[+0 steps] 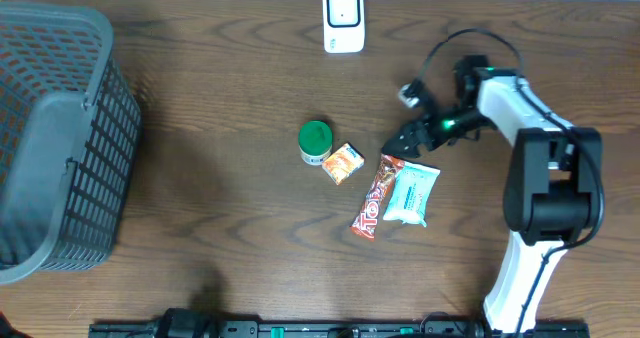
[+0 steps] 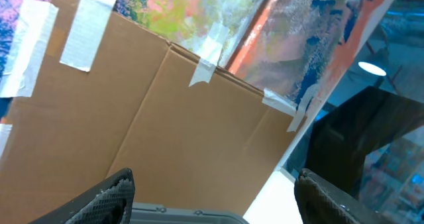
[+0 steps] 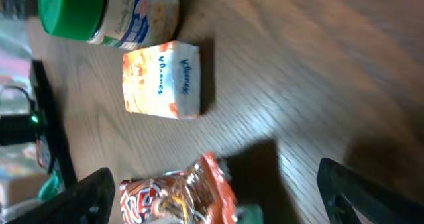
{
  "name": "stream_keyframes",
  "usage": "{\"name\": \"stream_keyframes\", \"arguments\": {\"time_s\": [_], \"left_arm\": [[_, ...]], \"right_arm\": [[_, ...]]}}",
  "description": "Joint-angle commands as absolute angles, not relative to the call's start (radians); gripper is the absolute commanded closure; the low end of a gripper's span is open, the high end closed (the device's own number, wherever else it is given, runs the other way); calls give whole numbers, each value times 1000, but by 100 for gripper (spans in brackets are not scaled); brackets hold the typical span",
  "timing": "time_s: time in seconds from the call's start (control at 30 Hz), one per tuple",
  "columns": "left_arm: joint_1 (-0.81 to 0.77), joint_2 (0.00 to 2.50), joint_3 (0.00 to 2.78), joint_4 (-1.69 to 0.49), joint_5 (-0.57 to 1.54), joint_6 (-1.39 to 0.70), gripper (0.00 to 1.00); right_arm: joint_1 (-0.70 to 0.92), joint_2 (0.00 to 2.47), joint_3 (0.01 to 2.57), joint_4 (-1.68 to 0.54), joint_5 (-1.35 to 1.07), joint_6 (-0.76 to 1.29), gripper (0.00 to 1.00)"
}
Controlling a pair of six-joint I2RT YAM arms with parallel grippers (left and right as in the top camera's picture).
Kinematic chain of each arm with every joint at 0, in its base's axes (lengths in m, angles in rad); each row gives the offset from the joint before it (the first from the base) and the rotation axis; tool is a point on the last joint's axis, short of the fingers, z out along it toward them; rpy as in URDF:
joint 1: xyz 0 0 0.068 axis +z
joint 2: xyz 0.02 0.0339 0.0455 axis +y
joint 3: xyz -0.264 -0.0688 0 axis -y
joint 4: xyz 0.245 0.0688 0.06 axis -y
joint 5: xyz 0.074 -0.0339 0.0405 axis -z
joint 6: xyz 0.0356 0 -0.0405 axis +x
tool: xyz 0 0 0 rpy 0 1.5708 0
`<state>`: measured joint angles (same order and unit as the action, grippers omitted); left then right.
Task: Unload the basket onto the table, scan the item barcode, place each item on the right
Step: 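Lower the right gripper onto the chocolate bar and grasp it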
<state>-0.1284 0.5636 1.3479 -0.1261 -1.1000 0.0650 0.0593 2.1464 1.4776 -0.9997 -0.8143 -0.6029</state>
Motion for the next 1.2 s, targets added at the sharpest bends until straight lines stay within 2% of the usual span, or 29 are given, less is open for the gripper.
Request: {"name": "stream_keyframes", "arguments": {"time_s": [0.0, 0.13, 0.33, 0.67, 0.77, 0.83, 0.9, 1.17], "left_arm": [[-111, 561, 1343, -145, -1046, 24, 22], [-105, 561, 1343, -149, -1046, 15, 22], [-105, 559, 1343, -150, -1047, 13, 22], [-105, 539, 1343, -150, -1047, 13, 22], [-105, 524, 1343, -153, -1047, 13, 22], [-105, 515, 1343, -153, -1047, 13, 22], [-105, 507, 1343, -154, -1047, 13, 22], [-105, 498, 1343, -157, -1047, 13, 22]], "right_arm": [[93, 2146, 1487, -992, -764, -645, 8], [116, 2146, 1487, -1004, -754, -672, 10], [124, 2151, 1485, -1090, -748, -790, 20], [126, 2245, 1484, -1143, -737, -828, 15], [126, 2289, 1484, -1145, -738, -828, 18], [127, 2308, 1484, -1145, -738, -828, 25], [127, 2314, 1484, -1154, -737, -828, 41], [125, 2313, 1486, -1179, -701, -848, 86]]}}
